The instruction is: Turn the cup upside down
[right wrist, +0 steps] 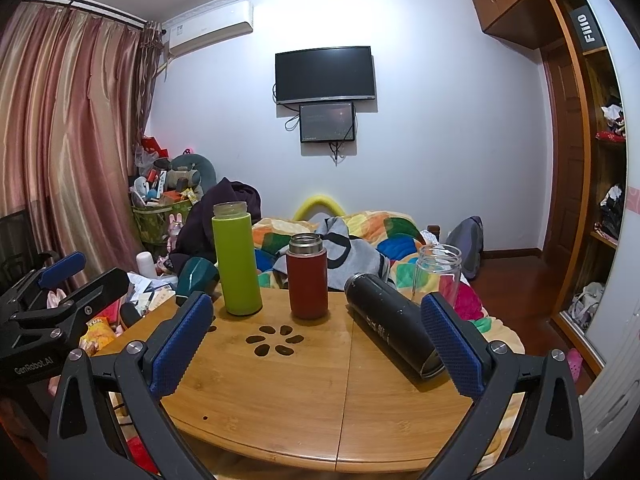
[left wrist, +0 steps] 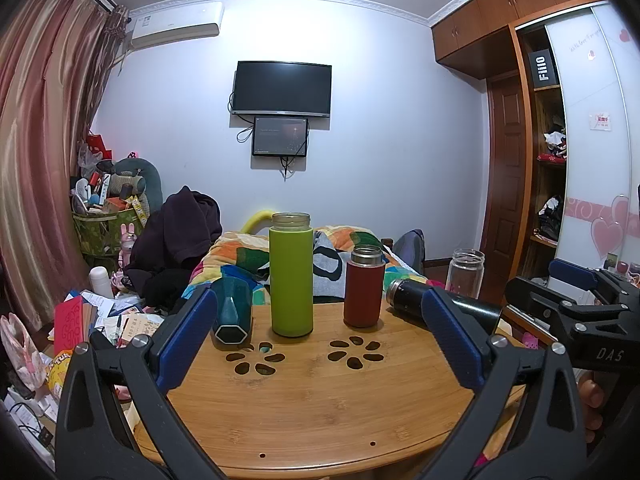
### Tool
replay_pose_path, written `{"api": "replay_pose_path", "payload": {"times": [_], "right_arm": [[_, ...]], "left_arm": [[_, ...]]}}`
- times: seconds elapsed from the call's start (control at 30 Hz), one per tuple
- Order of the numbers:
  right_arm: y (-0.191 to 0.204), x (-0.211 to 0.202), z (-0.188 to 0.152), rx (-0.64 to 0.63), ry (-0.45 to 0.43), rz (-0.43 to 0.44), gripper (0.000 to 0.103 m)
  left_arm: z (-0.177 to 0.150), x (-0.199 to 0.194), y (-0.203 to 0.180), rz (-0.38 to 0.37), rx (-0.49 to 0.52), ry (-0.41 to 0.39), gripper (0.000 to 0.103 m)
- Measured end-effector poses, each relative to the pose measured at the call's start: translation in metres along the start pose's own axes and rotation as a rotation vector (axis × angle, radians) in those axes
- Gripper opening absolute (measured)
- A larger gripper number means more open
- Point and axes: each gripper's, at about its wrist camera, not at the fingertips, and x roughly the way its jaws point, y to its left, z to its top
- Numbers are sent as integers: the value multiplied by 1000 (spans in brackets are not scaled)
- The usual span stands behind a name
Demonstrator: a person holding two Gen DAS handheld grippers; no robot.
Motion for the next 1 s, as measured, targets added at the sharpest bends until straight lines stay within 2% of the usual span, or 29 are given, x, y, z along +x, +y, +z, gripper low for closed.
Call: {"api": "replay_pose_path", "payload": {"times": [1.0], "right_arm": [[3, -1, 0, 1, -1, 5, 103]], "left_arm": [[-1, -3, -2, -5, 13, 0, 103]]}}
